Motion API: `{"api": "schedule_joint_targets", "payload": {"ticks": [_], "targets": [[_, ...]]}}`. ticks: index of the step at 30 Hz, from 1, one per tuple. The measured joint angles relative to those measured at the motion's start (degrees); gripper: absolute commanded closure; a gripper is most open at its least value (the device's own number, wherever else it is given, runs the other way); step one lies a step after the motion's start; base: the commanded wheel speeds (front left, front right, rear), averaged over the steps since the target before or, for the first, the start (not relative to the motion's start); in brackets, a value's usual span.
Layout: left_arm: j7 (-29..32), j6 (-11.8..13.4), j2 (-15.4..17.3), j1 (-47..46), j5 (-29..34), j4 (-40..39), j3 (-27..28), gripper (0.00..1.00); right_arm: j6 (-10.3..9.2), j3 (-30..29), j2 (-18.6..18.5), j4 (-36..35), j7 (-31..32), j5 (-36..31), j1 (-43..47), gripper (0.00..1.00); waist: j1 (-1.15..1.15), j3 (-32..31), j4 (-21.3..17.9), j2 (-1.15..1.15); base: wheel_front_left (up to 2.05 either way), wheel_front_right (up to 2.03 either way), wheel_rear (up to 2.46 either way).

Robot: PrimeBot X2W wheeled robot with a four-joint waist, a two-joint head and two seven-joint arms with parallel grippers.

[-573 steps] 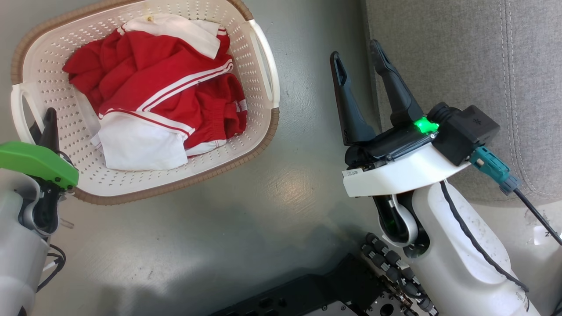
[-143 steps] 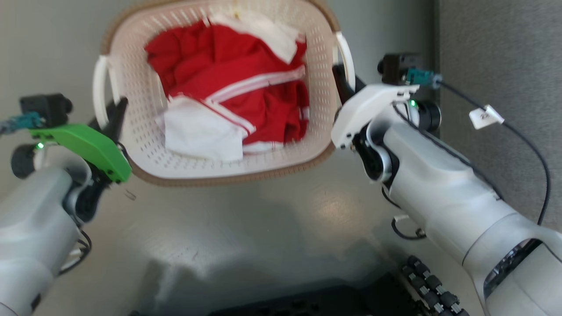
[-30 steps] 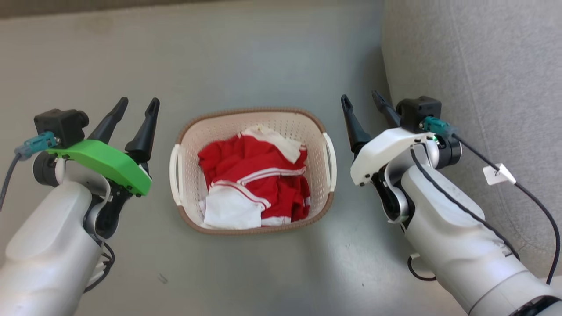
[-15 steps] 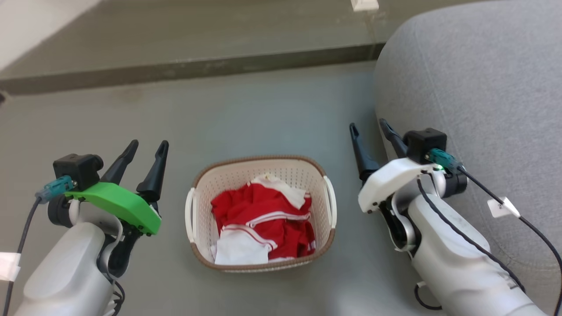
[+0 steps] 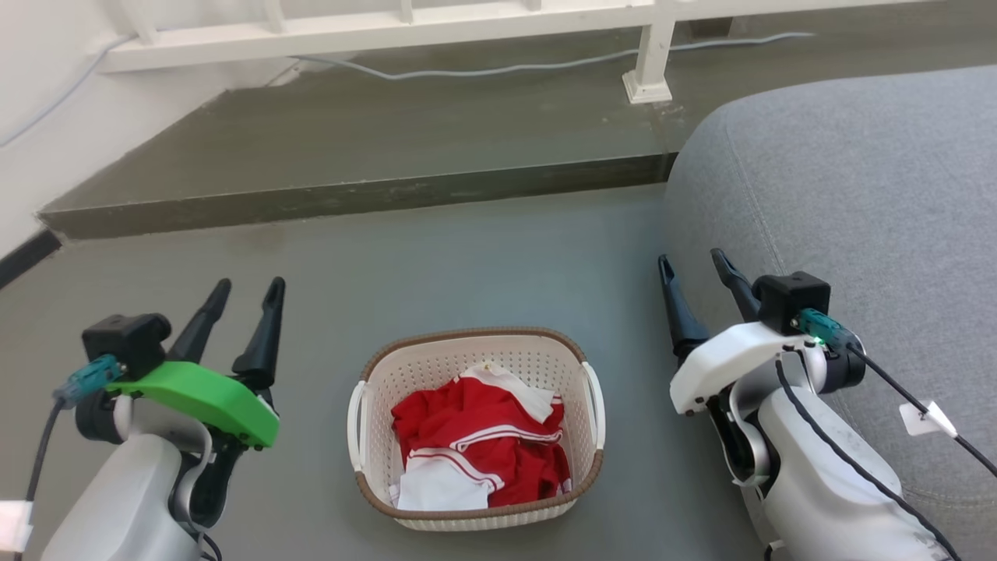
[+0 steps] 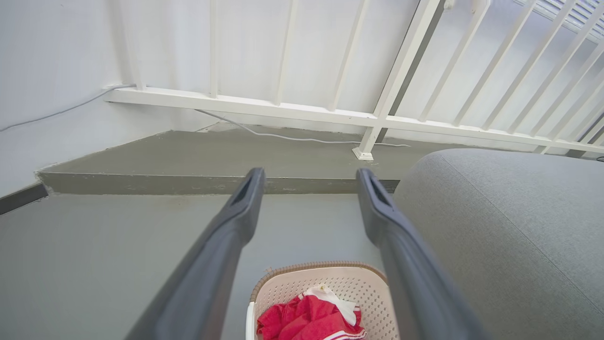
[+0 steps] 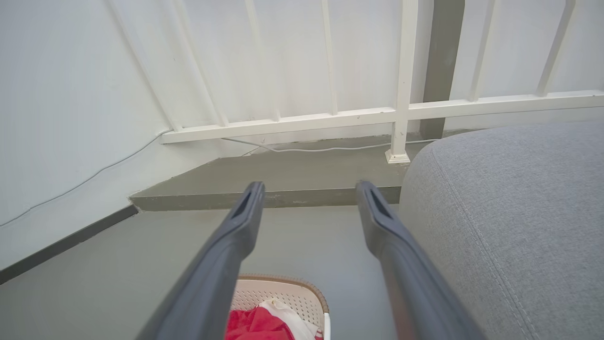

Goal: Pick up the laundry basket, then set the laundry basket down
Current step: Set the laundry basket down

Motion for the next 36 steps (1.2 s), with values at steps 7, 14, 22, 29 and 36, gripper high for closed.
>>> {"api": "schedule_joint_targets", "payload": {"ticks": [7, 14, 22, 29, 36], "targets": [[0.00, 0.54, -0.59, 3.22, 1.62, -2.99, 4.00, 0.00, 0.00, -2.98, 0.05, -3.44, 0.00, -1.70, 2.69, 0.00, 0.00, -0.74, 0.29, 0.00, 0.00, 0.00, 0.00], [0.00, 0.54, -1.22, 6.50, 2.37, -5.70, 6.66, 0.00, 0.00, -5.23, 0.27, -6.32, 0.00, -3.58, 4.97, 0.00, 0.00, -0.67, 0.35, 0.00, 0.00, 0.00, 0.00], [0.00, 0.54, -1.63, 8.44, 5.90, -8.06, 9.42, 0.00, 0.00, -5.73, 0.54, -7.87, 0.00, -4.93, 7.13, 0.00, 0.00, -0.52, 0.58, 0.00, 0.00, 0.00, 0.00], [0.00, 0.54, -2.61, 10.66, 8.20, -9.10, 10.55, 0.00, 0.00, -5.80, 0.71, -8.90, 0.00, -6.06, 7.60, 0.00, 0.00, -0.66, 0.65, 0.00, 0.00, 0.00, 0.00], [0.00, 0.47, -3.96, 11.79, 8.86, -9.67, 11.46, 0.00, 0.04, -6.30, 0.70, -9.23, 0.00, -6.86, 8.39, 0.00, 0.00, -1.02, 0.60, 0.00, 0.00, 0.00, 0.00]]}}
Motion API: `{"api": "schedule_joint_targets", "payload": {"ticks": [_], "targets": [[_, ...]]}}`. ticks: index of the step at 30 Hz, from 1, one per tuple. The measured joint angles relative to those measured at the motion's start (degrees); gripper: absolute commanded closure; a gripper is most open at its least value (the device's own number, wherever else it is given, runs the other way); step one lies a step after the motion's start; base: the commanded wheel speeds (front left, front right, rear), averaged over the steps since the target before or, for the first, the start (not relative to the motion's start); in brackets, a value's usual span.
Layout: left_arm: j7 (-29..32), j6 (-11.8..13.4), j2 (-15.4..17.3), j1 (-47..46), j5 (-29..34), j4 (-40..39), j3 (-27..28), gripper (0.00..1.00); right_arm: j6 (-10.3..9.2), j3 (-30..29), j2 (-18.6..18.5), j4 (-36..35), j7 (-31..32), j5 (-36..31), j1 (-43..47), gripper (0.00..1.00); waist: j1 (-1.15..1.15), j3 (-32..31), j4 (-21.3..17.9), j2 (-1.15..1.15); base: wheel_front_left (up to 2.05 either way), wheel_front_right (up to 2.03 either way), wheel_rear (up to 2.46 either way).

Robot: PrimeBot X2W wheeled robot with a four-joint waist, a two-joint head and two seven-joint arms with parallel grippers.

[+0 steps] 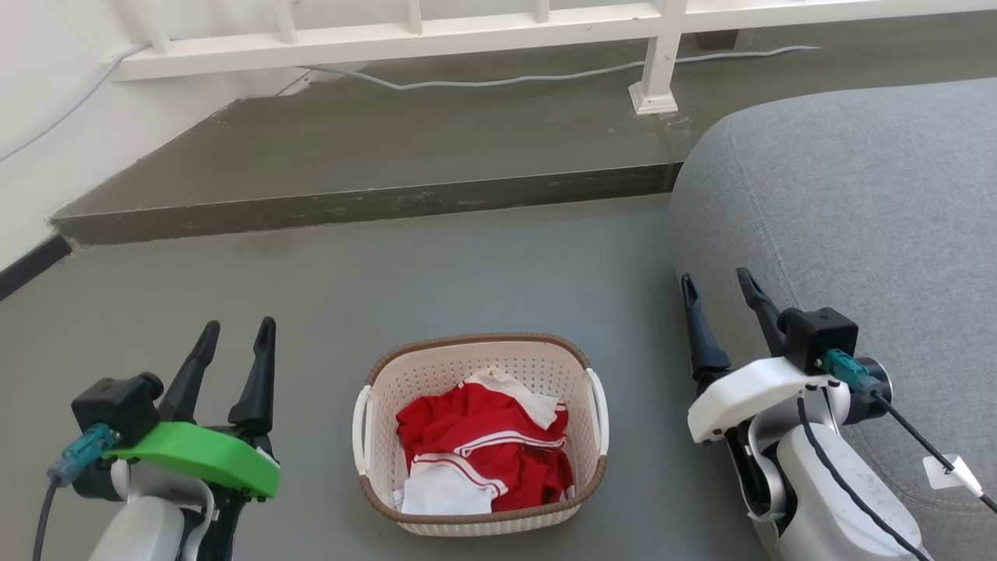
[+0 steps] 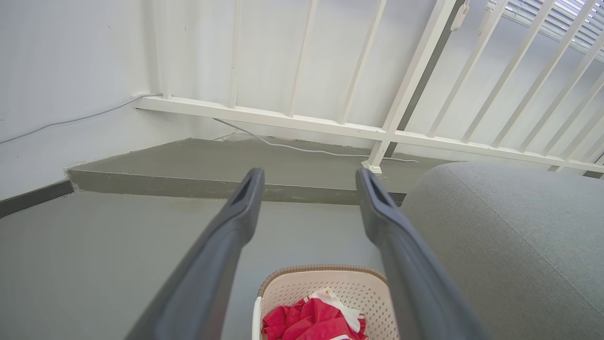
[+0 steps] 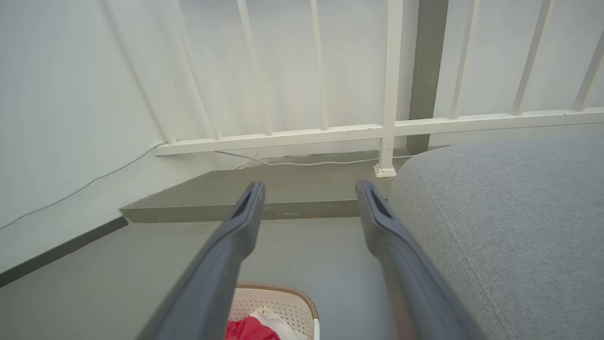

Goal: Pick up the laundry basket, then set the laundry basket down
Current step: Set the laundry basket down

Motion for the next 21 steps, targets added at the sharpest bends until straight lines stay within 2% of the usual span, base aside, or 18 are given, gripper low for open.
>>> {"api": "schedule_joint_targets", "payload": {"ticks": [21], "targets": [[0.00, -0.54, -1.63, 2.15, 2.86, -0.90, 1.52, 0.00, 0.59, -0.68, 0.51, -0.46, 0.00, -0.76, 1.24, 0.00, 0.00, -0.17, -0.58, 0.00, 0.00, 0.00, 0.00]]}}
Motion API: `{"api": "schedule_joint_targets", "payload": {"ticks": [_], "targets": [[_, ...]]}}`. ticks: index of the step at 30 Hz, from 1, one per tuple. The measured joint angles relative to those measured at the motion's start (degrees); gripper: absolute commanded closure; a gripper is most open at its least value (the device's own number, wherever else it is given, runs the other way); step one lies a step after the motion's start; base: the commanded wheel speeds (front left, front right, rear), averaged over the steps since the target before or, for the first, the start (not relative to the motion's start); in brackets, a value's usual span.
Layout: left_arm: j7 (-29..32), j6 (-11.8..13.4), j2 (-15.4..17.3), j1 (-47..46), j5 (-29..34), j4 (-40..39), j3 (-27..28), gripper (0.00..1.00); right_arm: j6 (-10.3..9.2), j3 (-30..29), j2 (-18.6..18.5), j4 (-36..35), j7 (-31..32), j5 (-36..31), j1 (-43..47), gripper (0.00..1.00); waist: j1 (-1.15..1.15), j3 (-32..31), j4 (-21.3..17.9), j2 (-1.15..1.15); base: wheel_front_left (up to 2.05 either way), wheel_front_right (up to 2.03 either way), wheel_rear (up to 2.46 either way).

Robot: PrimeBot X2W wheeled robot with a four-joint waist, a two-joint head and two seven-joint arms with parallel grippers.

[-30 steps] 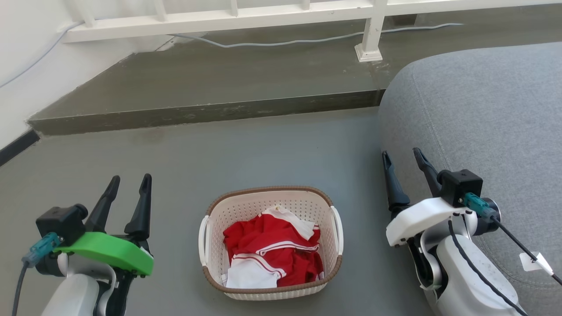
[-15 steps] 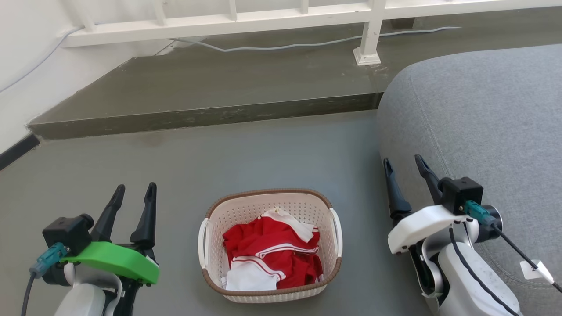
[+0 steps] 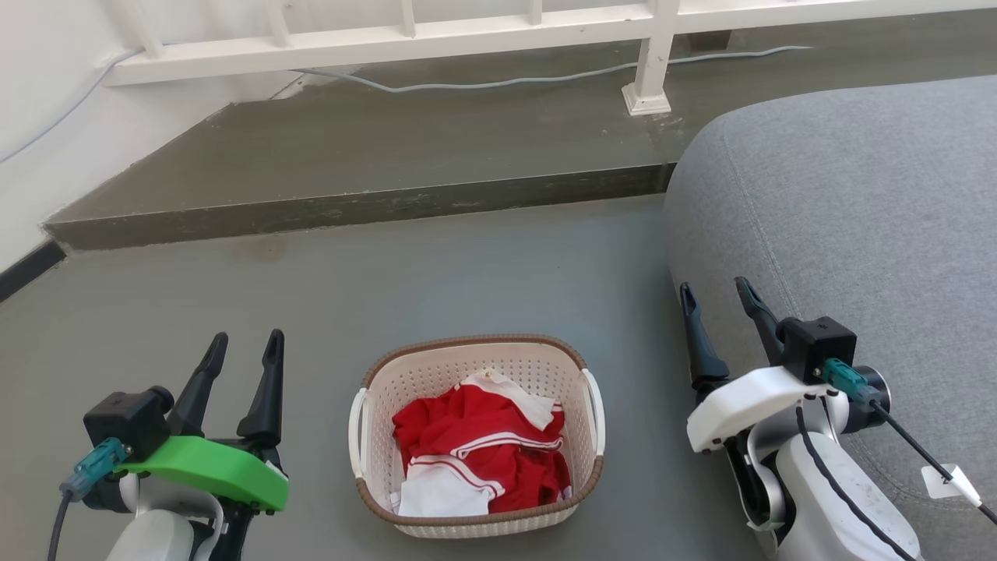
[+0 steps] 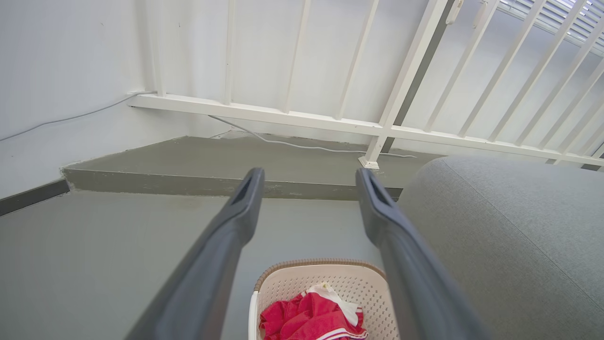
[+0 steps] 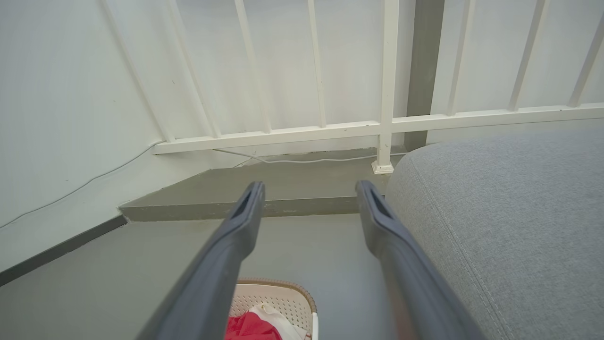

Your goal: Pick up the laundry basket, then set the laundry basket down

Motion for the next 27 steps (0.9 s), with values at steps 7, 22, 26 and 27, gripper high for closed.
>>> {"api": "schedule_joint_targets", "payload": {"ticks": [7, 22, 26, 27], "targets": [[0.00, -0.07, -0.25, 0.46, 0.05, -0.46, 0.27, 0.00, 0.18, -0.26, 0.32, -0.01, 0.00, -0.25, 0.36, 0.00, 0.00, 0.09, -0.12, 0.00, 0.00, 0.00, 0.00], [1.36, -0.05, -2.18, 2.86, -3.98, 2.30, 0.21, 1.00, 1.01, -1.44, 1.00, 2.30, 0.60, 3.75, 4.44, 1.00, 0.00, 0.03, 0.21, 0.00, 0.00, 0.00, 0.00], [2.18, -0.05, -2.47, 2.87, -6.70, 2.27, 0.92, 1.00, 1.53, -2.46, 1.05, 1.87, 1.54, 7.05, 4.44, 1.00, 0.00, -0.06, 0.49, 0.00, 0.00, 0.00, 0.00], [2.42, -0.05, -2.59, 2.87, -7.23, 2.27, 1.19, 1.00, 1.55, -2.72, 1.08, 1.79, 1.65, 8.14, 4.44, 1.00, 0.00, -0.08, 0.55, 0.00, 0.00, 0.00, 0.00]]}}
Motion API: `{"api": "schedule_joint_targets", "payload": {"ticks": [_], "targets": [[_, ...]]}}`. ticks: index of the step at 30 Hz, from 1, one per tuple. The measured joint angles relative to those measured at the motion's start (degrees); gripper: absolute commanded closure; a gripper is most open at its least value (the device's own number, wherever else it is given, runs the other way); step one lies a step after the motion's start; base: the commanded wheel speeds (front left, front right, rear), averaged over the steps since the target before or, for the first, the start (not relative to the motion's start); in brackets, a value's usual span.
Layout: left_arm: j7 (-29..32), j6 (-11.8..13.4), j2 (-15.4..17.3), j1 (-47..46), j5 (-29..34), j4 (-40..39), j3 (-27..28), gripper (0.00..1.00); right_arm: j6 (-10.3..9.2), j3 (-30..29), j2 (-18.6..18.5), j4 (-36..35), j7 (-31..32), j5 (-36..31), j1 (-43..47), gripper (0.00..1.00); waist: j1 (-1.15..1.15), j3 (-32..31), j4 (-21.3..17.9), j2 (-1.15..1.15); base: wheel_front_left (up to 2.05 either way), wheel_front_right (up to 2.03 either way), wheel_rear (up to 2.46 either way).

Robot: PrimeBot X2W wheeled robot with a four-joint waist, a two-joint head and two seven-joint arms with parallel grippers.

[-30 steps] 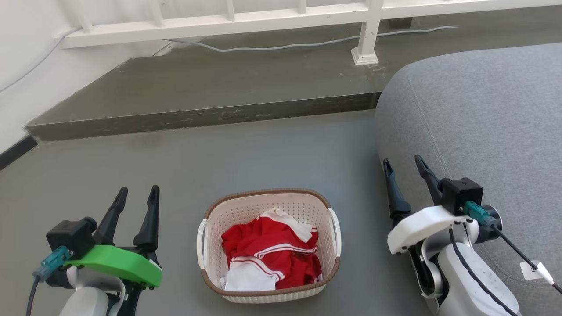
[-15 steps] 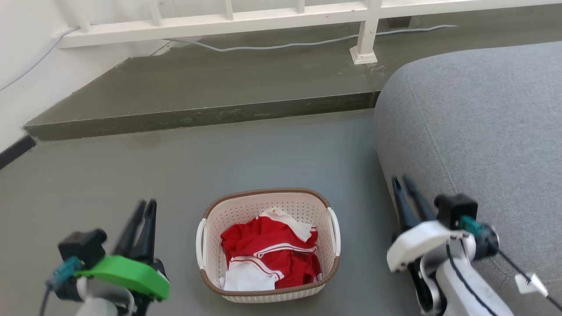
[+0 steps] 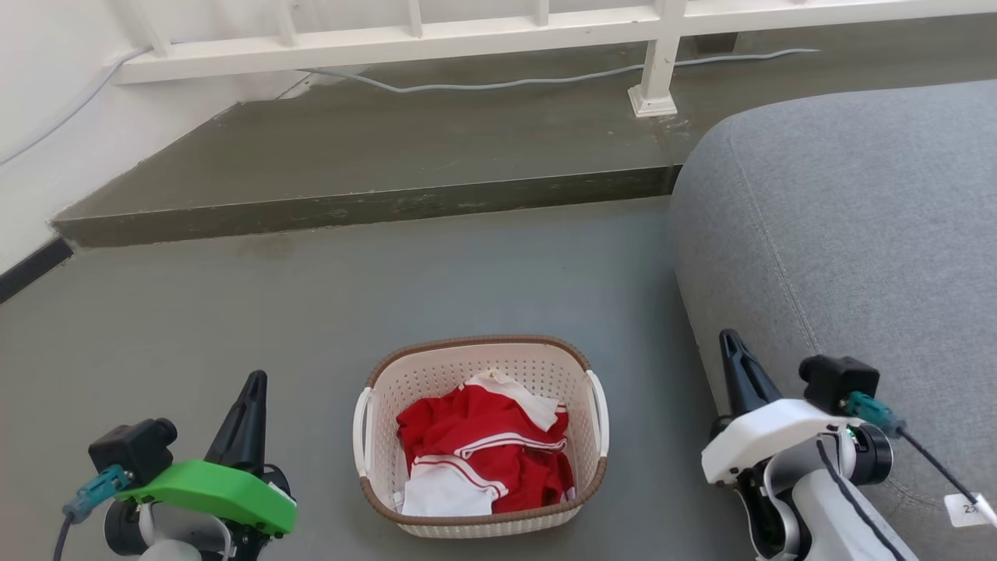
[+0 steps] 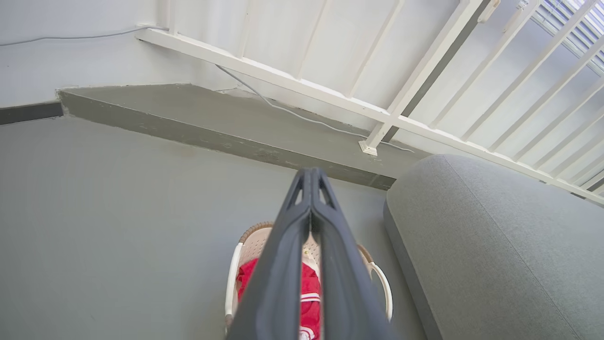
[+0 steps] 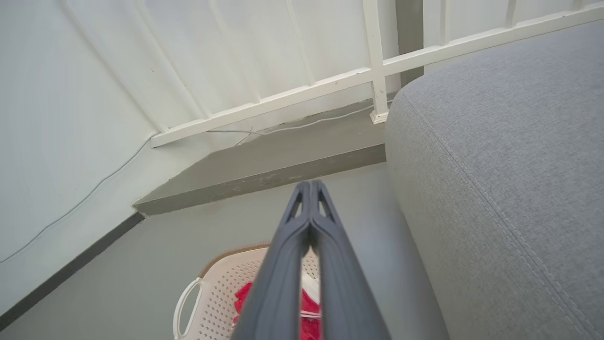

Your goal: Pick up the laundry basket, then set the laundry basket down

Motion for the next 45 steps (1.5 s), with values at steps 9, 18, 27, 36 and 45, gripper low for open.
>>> {"api": "schedule_joint_targets", "payload": {"ticks": [9, 18, 27, 36, 45], "targets": [[1.90, 0.00, -0.93, 0.00, -4.54, -0.13, 1.68, 1.00, 1.02, -2.27, 0.09, -0.78, 2.00, 7.78, 0.00, 1.00, 0.00, -0.14, 0.52, 0.00, 0.00, 0.00, 0.00], [3.60, 0.00, -1.40, 0.01, -10.03, -0.30, 3.39, 1.00, 2.44, -4.67, 0.18, -1.25, 4.01, 14.40, 0.01, 1.00, 0.00, -0.28, 1.01, 0.00, 0.00, 0.00, 0.00], [5.46, 0.00, -2.04, 0.01, -14.69, -0.40, 5.16, 1.00, 3.52, -7.12, 0.19, -1.80, 5.76, 21.16, 0.04, 1.00, 0.00, -0.43, 1.49, 0.00, 0.00, 0.00, 0.00], [7.26, 0.00, -2.74, 0.01, -20.04, -0.58, 6.87, 1.00, 4.64, -9.45, 0.19, -2.25, 7.55, 27.87, 0.15, 1.00, 0.00, -0.57, 1.98, 0.00, 0.00, 0.00, 0.00], [8.79, -0.01, -3.16, 0.01, -24.84, -0.62, 8.48, 1.00, 5.76, -11.49, 0.19, -2.70, 9.27, 33.75, 0.25, 1.00, 0.00, -0.70, 2.41, 0.00, 0.00, 0.00, 0.00]]}}
